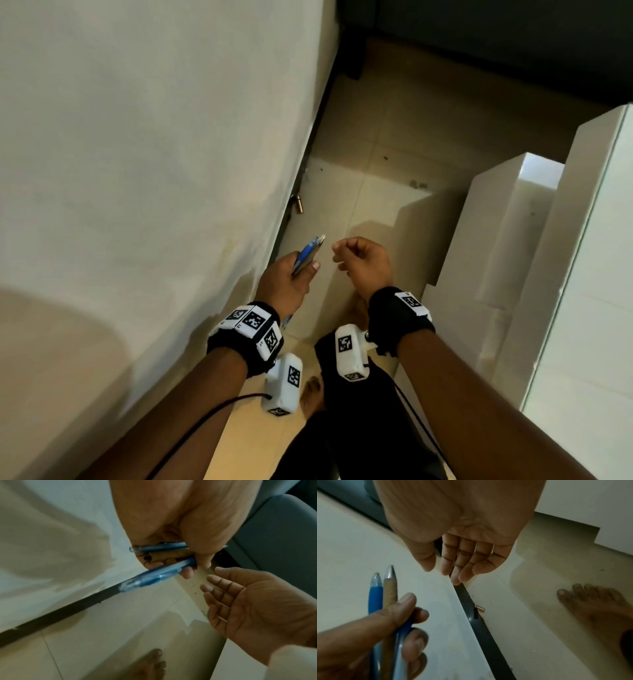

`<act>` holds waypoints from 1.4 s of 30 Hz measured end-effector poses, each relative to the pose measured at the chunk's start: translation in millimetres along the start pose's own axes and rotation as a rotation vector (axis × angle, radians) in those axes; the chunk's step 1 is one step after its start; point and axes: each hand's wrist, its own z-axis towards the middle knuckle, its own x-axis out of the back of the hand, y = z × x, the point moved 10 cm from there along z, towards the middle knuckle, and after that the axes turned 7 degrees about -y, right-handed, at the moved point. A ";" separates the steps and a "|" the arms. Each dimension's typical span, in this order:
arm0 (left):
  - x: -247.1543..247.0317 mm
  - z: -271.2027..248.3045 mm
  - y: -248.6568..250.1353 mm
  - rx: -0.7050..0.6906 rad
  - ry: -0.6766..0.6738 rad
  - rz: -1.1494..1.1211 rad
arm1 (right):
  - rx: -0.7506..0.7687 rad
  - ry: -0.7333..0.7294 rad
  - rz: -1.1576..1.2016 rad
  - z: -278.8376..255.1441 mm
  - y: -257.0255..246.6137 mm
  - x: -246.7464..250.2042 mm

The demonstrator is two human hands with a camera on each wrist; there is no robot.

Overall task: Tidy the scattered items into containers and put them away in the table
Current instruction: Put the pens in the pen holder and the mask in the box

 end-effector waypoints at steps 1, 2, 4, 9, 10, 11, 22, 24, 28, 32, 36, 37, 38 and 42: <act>-2.2 9.1 5.4 0.016 -0.013 -0.048 | -0.025 -0.002 0.070 5.9 -4.4 3.7; -6.4 13.3 10.1 0.031 -0.038 -0.096 | -0.034 -0.021 0.107 7.6 -10.7 4.1; -17.9 24.2 27.1 0.059 -0.112 -0.178 | -0.012 -0.046 0.118 11.9 -31.6 10.5; -48.5 31.7 103.4 0.098 -0.371 -0.312 | 0.169 -0.007 -0.155 10.8 -103.9 64.8; -51.8 30.1 118.4 0.099 -0.410 -0.275 | 0.210 0.005 -0.216 8.8 -118.4 75.9; -55.9 28.8 135.1 0.094 -0.450 -0.230 | 0.254 0.017 -0.277 7.1 -133.9 87.4; -90.3 -10.9 197.3 -0.025 -0.648 -0.093 | 0.268 0.223 -0.347 -44.4 -119.9 152.7; -91.7 -29.6 194.5 -0.037 -0.650 -0.111 | 0.250 0.275 -0.275 -65.1 -106.6 153.0; -99.6 -65.2 191.6 -0.075 -0.665 -0.078 | 0.201 0.310 -0.076 -105.4 -81.5 145.9; -107.2 -98.1 189.3 -0.092 -0.658 -0.070 | 0.193 0.357 0.076 -148.5 -60.3 151.3; -118.1 -129.9 191.0 -0.043 -0.643 -0.253 | 0.154 0.585 0.030 -202.3 -42.6 190.4; -121.9 -135.9 191.5 -0.026 -0.637 -0.311 | 0.145 0.658 0.050 -215.7 -36.4 202.8; -126.9 -142.6 193.0 -0.019 -0.625 -0.357 | 0.139 0.720 0.081 -229.7 -30.1 213.5; -152.2 -163.6 204.3 -0.060 -0.499 -0.398 | 0.165 0.719 0.224 -270.7 -18.0 224.2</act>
